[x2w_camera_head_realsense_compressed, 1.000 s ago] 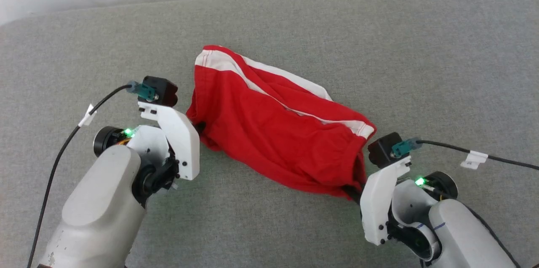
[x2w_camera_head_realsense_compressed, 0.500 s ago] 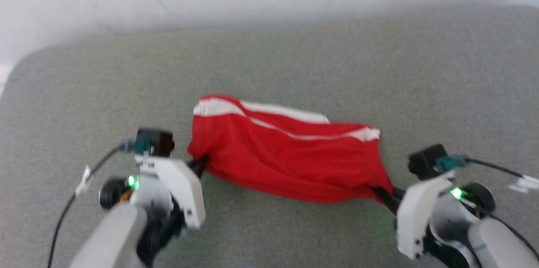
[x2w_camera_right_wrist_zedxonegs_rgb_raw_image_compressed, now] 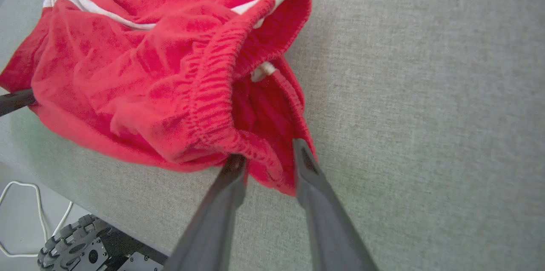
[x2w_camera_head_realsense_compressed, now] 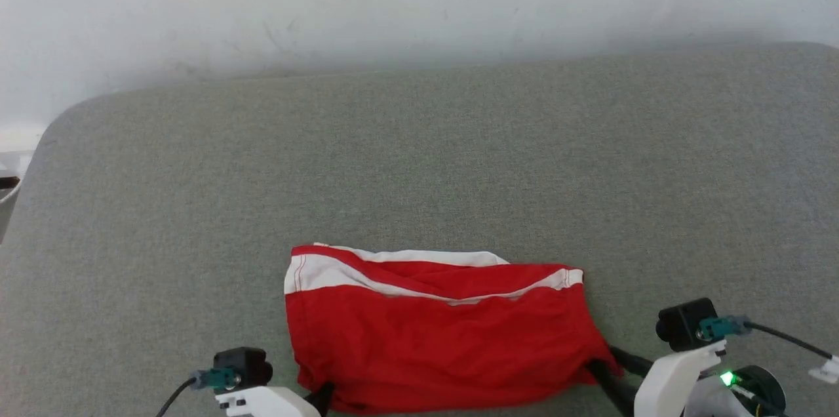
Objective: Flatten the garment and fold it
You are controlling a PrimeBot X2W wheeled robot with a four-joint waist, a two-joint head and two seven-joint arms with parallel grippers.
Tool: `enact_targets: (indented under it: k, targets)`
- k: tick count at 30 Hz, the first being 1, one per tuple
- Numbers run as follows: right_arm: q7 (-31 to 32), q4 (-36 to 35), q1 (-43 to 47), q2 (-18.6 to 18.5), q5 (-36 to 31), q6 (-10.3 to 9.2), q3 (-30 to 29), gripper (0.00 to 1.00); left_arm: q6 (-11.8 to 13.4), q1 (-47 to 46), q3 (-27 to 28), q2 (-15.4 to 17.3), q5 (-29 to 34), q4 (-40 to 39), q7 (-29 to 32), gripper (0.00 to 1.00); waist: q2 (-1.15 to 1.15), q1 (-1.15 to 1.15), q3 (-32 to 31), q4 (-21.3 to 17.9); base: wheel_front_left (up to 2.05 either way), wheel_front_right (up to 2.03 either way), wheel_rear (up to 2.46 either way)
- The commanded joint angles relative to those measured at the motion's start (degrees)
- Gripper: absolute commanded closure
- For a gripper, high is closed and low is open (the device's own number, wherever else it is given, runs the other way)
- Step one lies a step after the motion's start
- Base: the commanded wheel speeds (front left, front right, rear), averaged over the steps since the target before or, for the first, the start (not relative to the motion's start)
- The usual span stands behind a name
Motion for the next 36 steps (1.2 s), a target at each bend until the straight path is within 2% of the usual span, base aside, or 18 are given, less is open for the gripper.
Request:
enact_targets:
  k: [1, 4, 7, 13, 17, 24, 28, 36]
  targets:
    - [-1.5, 0.2, 1.0, 0.4, -0.3, -0.04, -0.3, 0.0, 0.0, 0.2, 0.1, -0.4, -0.6, 0.3, -0.2, 0.0, 0.0, 0.01, 0.0, 0.0, 0.0, 0.0, 0.0]
    - [-5.8, -1.0, 2.8, 1.1, -1.1, -0.04, -0.4, 0.0, -0.5, 0.1, 0.0, -0.5, -0.6, 1.0, -0.9, 0.0, 0.0, 0.01, -0.4, -0.1, 0.0, 0.0, 0.0]
    - [-9.6, -4.5, 5.6, 2.3, -2.3, -0.04, -2.0, 0.0, 0.1, -0.1, 1.6, -0.3, 0.1, 0.2, -4.0, 0.0, 0.0, 0.01, -1.1, -0.3, 0.0, 0.0, 0.0]
    - [-9.8, -13.7, 9.1, 2.9, -4.1, -0.04, -5.9, 0.0, 2.0, -0.3, 4.2, 0.7, 2.8, -3.4, -9.7, 0.0, 0.0, 0.01, -1.9, -0.6, 0.0, 0.0, 0.0]
    - [-5.7, -16.8, 9.4, 4.1, -4.3, -0.04, -9.2, 0.0, 3.7, -1.2, 6.7, 0.3, 5.8, -5.5, -17.3, 0.0, 0.0, 0.01, -2.1, 0.0, 0.0, 0.0, 0.0]
    - [5.9, -17.2, 7.2, 4.1, -3.9, -0.04, -10.5, 0.0, 3.1, -3.0, 7.0, 0.7, 14.0, -6.0, -29.9, 0.0, 0.0, 0.01, -1.4, 2.6, 0.0, 0.0, 0.0]
    - [10.7, -15.6, 4.8, 4.3, -4.1, -0.04, -10.4, 0.0, 2.3, -4.0, 7.9, 0.3, 19.2, -6.7, -31.5, 0.0, 0.0, 0.01, -0.5, 4.3, 0.0, 0.0, 0.0]
    - [14.7, -9.3, 0.2, 5.3, -5.1, -0.04, -10.8, 0.0, -1.3, -4.4, 12.8, -3.7, 26.6, -9.9, -31.6, 0.0, 0.0, 0.01, 2.4, 6.9, 0.0, 0.0, 0.0]
